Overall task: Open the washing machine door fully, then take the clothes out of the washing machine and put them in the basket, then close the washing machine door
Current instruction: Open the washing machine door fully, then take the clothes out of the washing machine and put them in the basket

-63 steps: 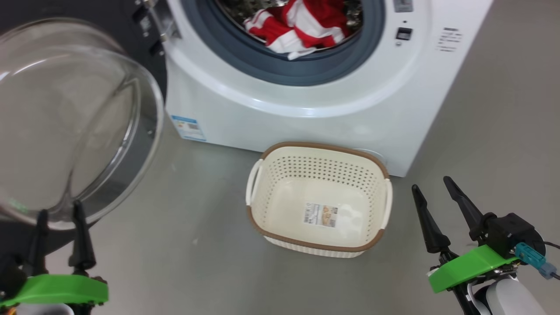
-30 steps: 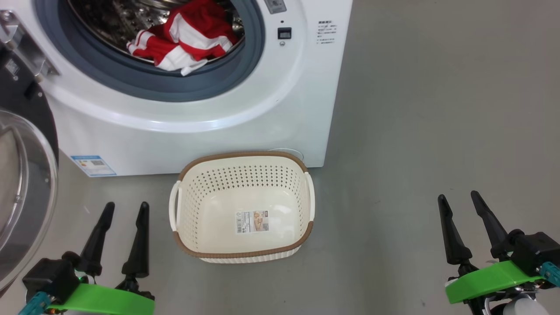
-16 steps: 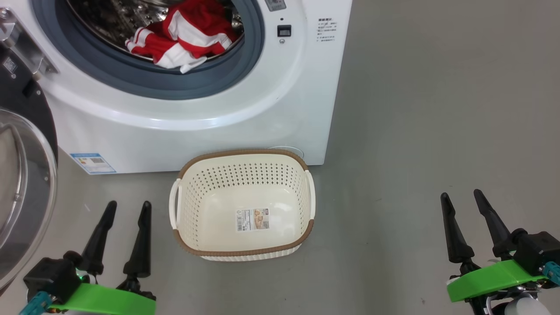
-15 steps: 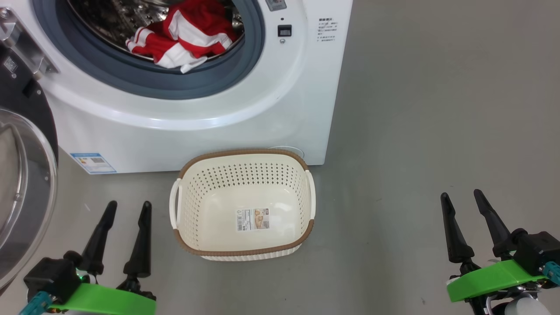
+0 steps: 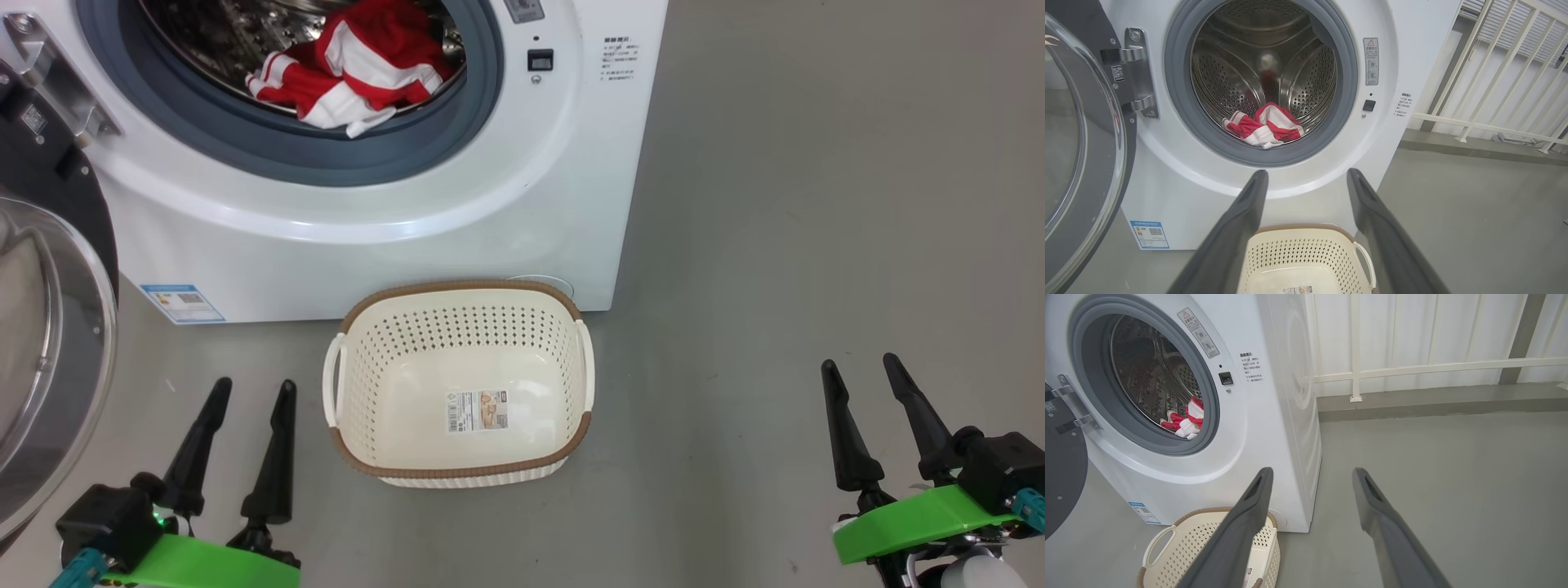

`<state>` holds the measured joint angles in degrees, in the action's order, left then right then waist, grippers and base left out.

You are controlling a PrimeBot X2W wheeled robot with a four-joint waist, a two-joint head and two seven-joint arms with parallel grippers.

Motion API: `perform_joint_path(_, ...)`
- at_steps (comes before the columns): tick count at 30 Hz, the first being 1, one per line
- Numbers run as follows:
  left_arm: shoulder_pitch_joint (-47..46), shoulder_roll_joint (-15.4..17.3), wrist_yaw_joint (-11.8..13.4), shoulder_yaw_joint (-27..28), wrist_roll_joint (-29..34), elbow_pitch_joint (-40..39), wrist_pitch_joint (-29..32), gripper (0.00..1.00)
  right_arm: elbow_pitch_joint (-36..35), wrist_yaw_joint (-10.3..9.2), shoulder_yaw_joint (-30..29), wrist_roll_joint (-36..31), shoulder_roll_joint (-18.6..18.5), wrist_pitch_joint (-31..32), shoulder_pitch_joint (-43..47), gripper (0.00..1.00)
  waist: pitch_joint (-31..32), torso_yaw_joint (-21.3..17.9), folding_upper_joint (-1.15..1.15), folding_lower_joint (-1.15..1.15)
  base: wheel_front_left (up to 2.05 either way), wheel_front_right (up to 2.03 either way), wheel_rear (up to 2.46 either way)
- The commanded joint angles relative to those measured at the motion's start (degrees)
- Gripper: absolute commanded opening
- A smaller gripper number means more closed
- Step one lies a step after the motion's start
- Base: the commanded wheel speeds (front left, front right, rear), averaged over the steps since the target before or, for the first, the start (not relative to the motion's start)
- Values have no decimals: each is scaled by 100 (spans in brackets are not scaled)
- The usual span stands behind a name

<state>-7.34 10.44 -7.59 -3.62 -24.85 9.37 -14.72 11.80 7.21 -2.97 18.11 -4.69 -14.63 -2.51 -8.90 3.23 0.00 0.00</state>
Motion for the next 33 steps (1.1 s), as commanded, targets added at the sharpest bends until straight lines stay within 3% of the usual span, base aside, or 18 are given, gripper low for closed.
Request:
perform_joint_path(1,-16,157,10,204,-2,-160,-28,100,-150,28,129,-16,-45,-37,-58,100,-2,4,0,0,0,0,0)
perform_joint_path(18,-8,186,10,190,24,-217,-28,100,-142,28,189,-19,-53,-37,-71,100,-33,31,0,0,7,-9,1)
perform_joint_path(33,-95,175,10,191,-18,-179,-28,100,-153,28,212,-34,-47,-37,-107,100,-131,53,0,0,115,-125,10)
